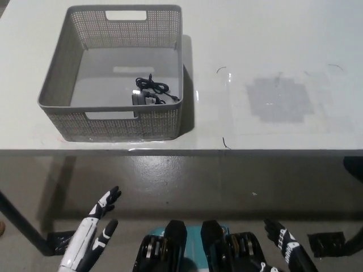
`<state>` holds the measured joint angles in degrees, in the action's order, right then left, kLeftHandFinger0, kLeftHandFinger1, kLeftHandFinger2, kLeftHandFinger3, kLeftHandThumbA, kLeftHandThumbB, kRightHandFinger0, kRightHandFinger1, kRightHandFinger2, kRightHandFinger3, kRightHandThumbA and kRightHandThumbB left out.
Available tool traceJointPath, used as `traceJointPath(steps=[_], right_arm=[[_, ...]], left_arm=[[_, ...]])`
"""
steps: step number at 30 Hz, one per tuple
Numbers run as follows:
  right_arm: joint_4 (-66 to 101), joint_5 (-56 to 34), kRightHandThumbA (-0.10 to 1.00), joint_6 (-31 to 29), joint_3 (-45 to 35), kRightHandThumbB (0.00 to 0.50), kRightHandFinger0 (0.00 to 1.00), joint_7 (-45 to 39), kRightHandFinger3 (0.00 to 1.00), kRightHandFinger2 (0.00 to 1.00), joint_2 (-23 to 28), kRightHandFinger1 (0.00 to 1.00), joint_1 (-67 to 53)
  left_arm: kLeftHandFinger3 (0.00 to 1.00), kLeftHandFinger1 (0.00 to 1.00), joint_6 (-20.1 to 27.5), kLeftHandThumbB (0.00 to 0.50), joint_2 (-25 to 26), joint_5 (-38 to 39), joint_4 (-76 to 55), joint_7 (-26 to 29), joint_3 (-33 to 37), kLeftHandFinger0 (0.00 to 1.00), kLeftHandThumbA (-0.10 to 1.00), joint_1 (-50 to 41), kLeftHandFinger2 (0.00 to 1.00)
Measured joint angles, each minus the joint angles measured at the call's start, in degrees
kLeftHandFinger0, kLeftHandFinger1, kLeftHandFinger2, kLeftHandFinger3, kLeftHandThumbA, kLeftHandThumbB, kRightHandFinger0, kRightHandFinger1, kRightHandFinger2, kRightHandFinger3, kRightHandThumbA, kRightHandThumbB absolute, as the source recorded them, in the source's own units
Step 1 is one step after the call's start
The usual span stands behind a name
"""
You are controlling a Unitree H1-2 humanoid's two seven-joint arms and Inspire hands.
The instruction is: Use the right hand to pick up a black power cord and place it into a container on the left hand side
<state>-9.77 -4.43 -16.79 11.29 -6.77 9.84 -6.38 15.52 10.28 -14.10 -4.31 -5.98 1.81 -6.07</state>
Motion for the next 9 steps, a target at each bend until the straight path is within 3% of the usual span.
traceJointPath(steps=[3, 9], right_arm=[[-0.02, -1.18, 1.0, -0.22, -0.52, 0.406, 1.0, -1.12, 1.0, 1.0, 0.01, 1.0, 0.98], [0.05, -2.36, 1.0, -0.23, -1.23, 0.435, 1.0, -2.3, 1.0, 1.0, 0.04, 1.0, 0.93]], left_arm=[[1.0, 1.0, 0.01, 0.331, -0.12, 0.01, 0.06, 0.07, -0.07, 1.0, 1.0, 0.43, 1.0], [1.0, 1.0, -0.06, 0.303, -0.79, 0.04, 0.05, 0.11, -0.05, 1.0, 1.0, 0.57, 1.0]])
